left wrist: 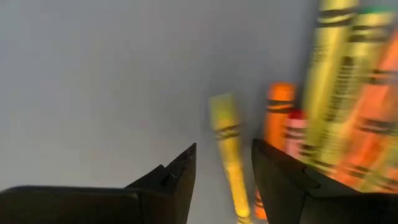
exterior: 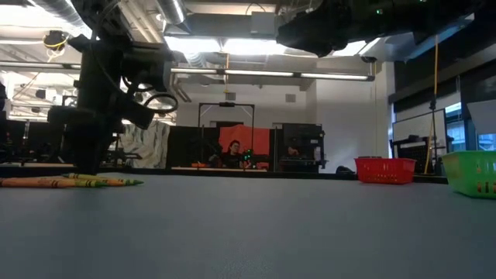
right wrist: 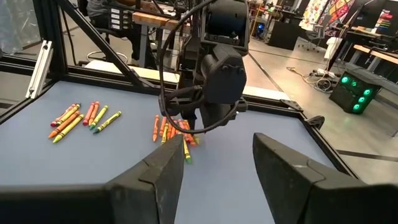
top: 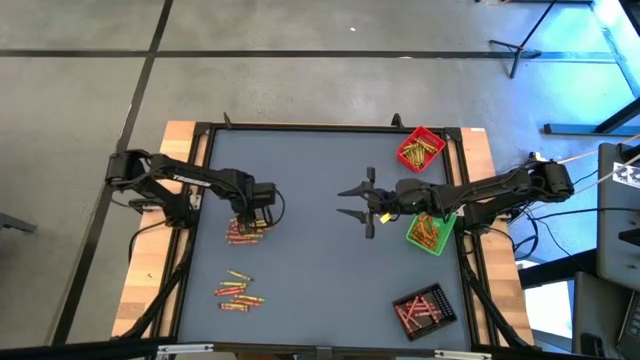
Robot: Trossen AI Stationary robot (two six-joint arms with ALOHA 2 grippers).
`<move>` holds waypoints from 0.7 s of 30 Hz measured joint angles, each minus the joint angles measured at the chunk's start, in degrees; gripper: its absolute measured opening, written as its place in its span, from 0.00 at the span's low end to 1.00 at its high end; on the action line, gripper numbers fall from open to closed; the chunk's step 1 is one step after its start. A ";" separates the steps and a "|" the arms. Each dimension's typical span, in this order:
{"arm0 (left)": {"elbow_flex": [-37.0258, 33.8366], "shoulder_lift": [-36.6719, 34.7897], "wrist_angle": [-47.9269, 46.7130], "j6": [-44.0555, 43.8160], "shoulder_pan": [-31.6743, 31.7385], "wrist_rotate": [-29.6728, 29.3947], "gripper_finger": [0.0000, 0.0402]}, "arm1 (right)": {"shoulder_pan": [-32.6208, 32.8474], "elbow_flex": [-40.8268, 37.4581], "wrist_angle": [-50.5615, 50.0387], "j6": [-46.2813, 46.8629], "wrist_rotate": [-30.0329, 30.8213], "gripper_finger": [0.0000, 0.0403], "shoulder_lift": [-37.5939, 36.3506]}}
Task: Sort crayons
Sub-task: Put the light green crayon into the red bin
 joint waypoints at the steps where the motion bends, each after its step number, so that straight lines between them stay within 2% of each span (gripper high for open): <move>1: -0.04 0.56 0.25 0.09 0.24 -0.45 0.35 | 0.00 0.00 0.01 0.00 0.00 0.47 0.00; 9: 0.09 1.95 1.20 1.14 1.44 0.20 0.32 | 0.00 0.00 -0.15 0.00 -0.03 0.47 0.00; 21: 0.02 2.01 1.53 2.51 1.49 0.33 0.08 | 0.00 0.00 -0.44 0.02 -0.13 0.47 0.00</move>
